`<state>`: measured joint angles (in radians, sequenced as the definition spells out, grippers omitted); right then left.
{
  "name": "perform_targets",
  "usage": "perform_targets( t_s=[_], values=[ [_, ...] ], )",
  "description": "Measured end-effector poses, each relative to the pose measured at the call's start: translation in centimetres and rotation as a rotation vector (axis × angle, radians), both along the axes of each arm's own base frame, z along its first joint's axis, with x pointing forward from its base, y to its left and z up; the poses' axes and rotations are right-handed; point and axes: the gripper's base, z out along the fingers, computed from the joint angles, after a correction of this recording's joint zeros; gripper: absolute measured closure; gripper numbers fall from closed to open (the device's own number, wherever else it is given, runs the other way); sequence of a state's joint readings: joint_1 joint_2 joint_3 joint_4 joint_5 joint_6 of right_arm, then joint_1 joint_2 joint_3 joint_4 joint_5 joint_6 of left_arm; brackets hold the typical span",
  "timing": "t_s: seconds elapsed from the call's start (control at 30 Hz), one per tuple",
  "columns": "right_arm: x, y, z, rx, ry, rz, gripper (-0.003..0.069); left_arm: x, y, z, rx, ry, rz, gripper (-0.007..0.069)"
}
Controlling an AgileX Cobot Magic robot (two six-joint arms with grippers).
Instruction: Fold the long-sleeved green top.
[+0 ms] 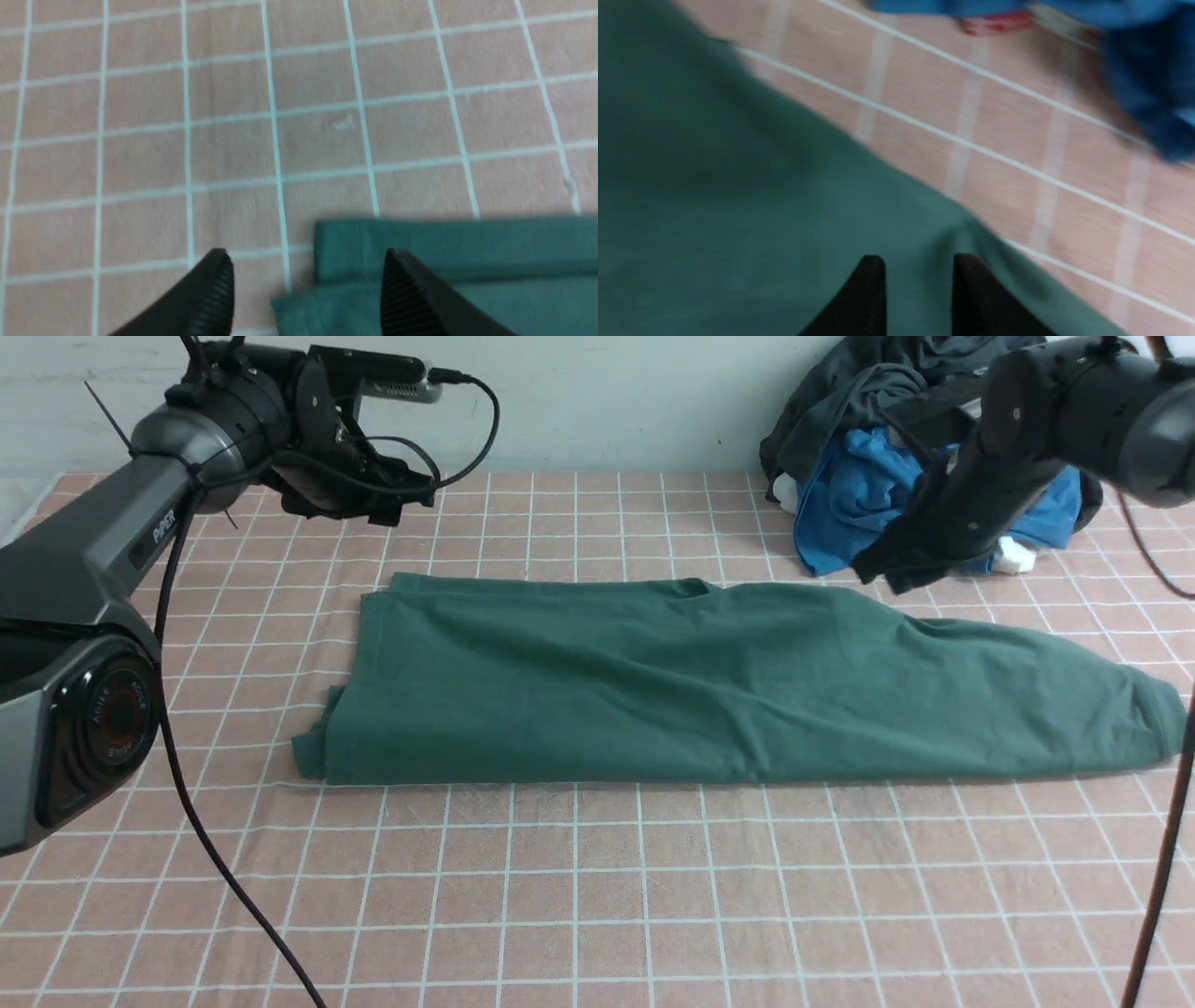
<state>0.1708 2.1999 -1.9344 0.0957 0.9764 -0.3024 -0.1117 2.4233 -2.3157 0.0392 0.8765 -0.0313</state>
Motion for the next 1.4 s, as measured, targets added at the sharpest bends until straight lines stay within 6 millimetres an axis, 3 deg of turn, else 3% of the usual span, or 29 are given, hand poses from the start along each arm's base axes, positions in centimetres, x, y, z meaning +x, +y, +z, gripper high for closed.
perform_targets(
  t_s=[0.1, 0.2, 0.3, 0.4, 0.57, 0.63, 0.7, 0.83, 0.87, 0.93, 1.03, 1.07, 1.13, 1.2, 1.27, 1.33, 1.4],
  values=[
    [0.4, 2.4, -2.1, 0.182, 0.024, 0.131, 0.0578, -1.4, -0.9, -0.5, -0.009, 0.165, -0.051, 0.0259],
    [1.5, 3.7, -6.1, 0.273, 0.017, 0.194, 0.0648, -2.7, -2.3, -1.6, -0.021, 0.320, -0.149, 0.0315],
    [2.7, 3.7, -9.0, 0.281, -0.043, 0.173, 0.0665, -3.0, -3.3, -2.3, -0.031, 0.361, -0.234, 0.0372],
    [4.3, 2.6, -9.3, 0.291, -0.161, 0.023, 0.0669, -3.1, -3.5, -2.4, -0.022, 0.362, -0.272, 0.0419],
    [5.7, -1.3, -7.3, 0.359, -0.197, -0.206, 0.0669, -3.0, -3.2, -2.4, -0.020, 0.362, -0.268, 0.0440],
    [5.7, -3.3, -5.0, 0.340, -0.192, -0.229, 0.0669, -3.0, -3.1, -2.2, -0.020, 0.359, -0.266, 0.0440],
    [4.8, -5.2, -1.2, 0.274, -0.175, -0.218, 0.0662, -3.1, -3.0, -1.8, -0.022, 0.350, -0.266, 0.0440],
    [1.6, -8.5, 4.7, 0.096, -0.098, -0.249, 0.0625, -3.7, -3.2, 1.3, -0.047, 0.292, -0.280, 0.0440],
    [1.4, -8.5, 4.9, 0.095, -0.090, -0.248, 0.0625, -3.8, -3.2, 1.6, -0.048, 0.287, -0.281, 0.0440],
    [-0.4, -12.0, 5.6, -0.006, 0.027, -0.329, 0.0571, -4.8, -3.5, 5.0, -0.081, 0.217, -0.318, 0.0440],
    [-1.3, -15.7, 3.9, -0.013, 0.110, -0.435, 0.0489, -6.4, -3.9, 9.2, -0.133, 0.130, -0.388, 0.0444],
    [-1.4, -16.0, 3.8, -0.013, 0.116, -0.441, 0.0489, -6.6, -4.0, 9.5, -0.138, 0.124, -0.395, 0.0445],
    [-2.5, -19.1, 1.7, 0.011, 0.196, -0.519, 0.0375, -9.4, -5.0, 13.2, -0.192, 0.051, -0.524, 0.0483],
    [-3.0, -19.9, 0.8, 0.023, 0.228, -0.542, 0.0322, -11.0, -5.4, 15.0, -0.203, 0.011, -0.581, 0.0509],
    [-3.8, -21.0, -1.1, 0.040, 0.296, -0.571, 0.0223, -15.1, -6.1, 18.0, -0.241, -0.041, -0.682, 0.0588],
    [-4.3, -21.4, -2.5, 0.046, 0.339, -0.583, 0.0155, -18.0, -6.0, 19.3, -0.251, -0.081, -0.705, 0.0616],
    [-4.4, -21.7, -3.8, 0.046, 0.372, -0.589, 0.0130, -20.2, -5.5, 19.2, -0.251, -0.114, -0.682, 0.0625]
  ],
)
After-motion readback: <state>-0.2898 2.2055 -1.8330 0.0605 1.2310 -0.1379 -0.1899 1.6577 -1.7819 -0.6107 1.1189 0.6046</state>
